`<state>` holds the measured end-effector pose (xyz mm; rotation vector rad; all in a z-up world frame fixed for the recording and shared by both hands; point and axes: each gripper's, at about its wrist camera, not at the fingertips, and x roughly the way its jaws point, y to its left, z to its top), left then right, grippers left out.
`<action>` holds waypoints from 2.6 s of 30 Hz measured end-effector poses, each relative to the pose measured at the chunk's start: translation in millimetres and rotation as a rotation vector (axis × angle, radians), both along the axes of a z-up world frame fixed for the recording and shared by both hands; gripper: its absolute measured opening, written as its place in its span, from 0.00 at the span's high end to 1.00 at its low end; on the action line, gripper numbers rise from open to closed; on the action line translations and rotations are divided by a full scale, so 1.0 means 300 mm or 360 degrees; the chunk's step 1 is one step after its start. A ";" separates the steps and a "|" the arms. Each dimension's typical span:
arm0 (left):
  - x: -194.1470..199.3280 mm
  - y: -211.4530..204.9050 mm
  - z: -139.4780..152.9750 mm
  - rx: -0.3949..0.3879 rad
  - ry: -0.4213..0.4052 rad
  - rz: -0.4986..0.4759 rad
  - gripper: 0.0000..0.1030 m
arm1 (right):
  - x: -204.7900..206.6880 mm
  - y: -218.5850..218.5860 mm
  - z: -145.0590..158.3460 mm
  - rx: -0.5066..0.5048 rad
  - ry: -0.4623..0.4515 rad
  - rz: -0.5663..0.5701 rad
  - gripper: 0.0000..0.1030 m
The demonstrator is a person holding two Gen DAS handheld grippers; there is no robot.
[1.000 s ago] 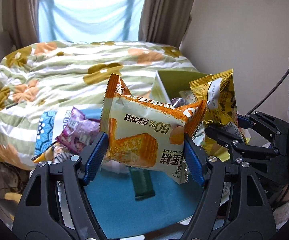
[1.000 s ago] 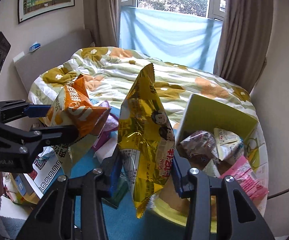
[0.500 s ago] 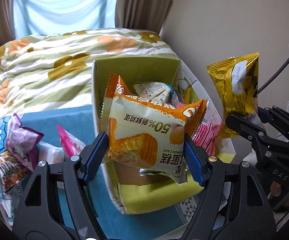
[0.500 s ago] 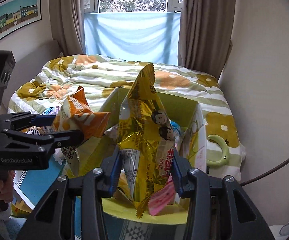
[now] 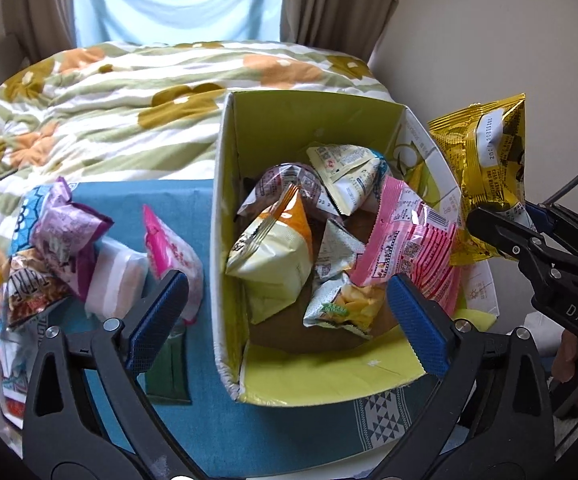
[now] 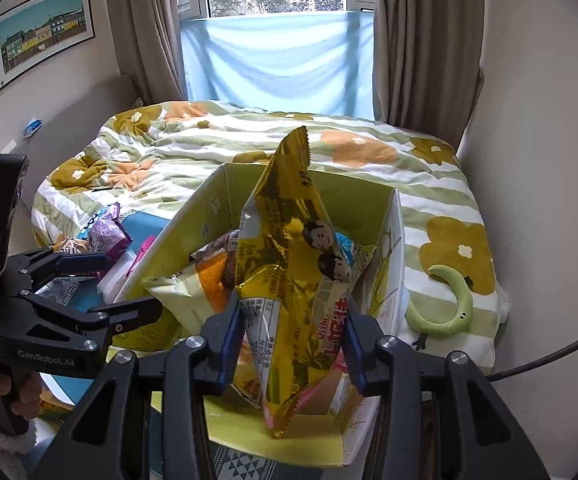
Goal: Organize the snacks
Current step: 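Carry both bags over the cardboard box and open both tools to drop them, then grasp the blue shrimp-chip bag with the left tool while the right tool approaches the dark green bar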
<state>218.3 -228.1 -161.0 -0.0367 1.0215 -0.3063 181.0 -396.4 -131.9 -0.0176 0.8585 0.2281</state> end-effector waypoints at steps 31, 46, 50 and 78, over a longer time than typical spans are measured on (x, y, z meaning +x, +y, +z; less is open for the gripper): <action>-0.248 0.323 -0.015 0.0064 0.0060 0.0348 0.04 | -0.063 0.156 -0.153 0.0404 0.0143 0.0225 0.02; -0.307 0.545 0.061 0.0079 -0.0036 0.0213 0.04 | -0.152 0.291 0.005 0.0263 -0.0041 0.0043 0.02; -0.304 0.693 0.069 0.0071 -0.0028 0.0208 0.04 | -0.156 0.395 0.028 0.0319 -0.0050 -0.0018 0.02; -0.164 1.144 -0.375 0.0493 -0.0048 -0.0028 0.04 | -0.189 0.961 -0.370 0.0125 0.0315 -0.0558 0.02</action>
